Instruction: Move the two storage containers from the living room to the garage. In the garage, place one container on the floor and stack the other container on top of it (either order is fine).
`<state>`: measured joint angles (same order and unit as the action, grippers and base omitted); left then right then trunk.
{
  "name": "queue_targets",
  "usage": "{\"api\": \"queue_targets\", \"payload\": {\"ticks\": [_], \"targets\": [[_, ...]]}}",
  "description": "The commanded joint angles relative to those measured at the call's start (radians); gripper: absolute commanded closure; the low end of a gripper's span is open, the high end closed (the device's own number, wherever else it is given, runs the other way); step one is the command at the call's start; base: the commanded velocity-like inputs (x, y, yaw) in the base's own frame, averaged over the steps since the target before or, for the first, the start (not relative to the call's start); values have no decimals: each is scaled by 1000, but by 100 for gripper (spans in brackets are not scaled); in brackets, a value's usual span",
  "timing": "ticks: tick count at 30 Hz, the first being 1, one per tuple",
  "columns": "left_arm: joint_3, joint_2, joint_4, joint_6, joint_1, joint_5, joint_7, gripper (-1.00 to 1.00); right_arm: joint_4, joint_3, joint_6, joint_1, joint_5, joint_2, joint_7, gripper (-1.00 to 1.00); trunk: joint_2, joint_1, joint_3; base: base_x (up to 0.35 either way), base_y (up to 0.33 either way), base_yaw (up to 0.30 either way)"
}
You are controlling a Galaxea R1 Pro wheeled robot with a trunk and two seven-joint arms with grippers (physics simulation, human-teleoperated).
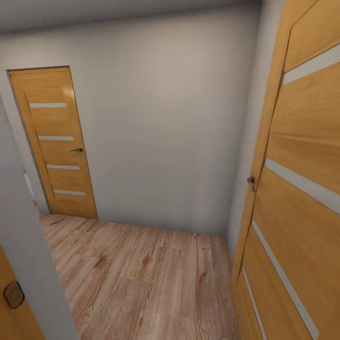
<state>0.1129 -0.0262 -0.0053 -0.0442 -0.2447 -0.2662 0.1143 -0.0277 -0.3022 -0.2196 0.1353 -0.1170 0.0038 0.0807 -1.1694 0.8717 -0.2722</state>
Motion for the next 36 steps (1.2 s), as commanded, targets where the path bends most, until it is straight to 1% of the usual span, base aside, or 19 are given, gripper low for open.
{"api": "queue_targets", "payload": {"ticks": [1, 14, 22, 32, 36], "targets": [[8, 0, 1, -3, -1, 0, 1, -100, -3, -9, -6, 1, -10, 1, 1, -100, -1, 0, -1, 3, 6, 0], [8, 0, 1, -3, -1, -1, 1, -100, -3, -7, -7, 1, -12, 1, 1, -100, -1, 0, -1, 0, 1, -2], [8, 0, 1, -3, -1, -2, 1, -100, -3, -6, -7, 1, -12, 1, 1, -100, -1, 0, -1, 0, 0, -141], [9, 0, 1, -4, -1, -1, 1, -100, -3, -9, -5, 1, -10, 1, -4, -100, -1, 0, -1, 0, 0, -13], [8, 0, 1, -5, -1, 1, 0, -100, -3, -9, -5, 1, -9, 1, -9, -100, -1, 0, -1, 98, 88, 0]]}}
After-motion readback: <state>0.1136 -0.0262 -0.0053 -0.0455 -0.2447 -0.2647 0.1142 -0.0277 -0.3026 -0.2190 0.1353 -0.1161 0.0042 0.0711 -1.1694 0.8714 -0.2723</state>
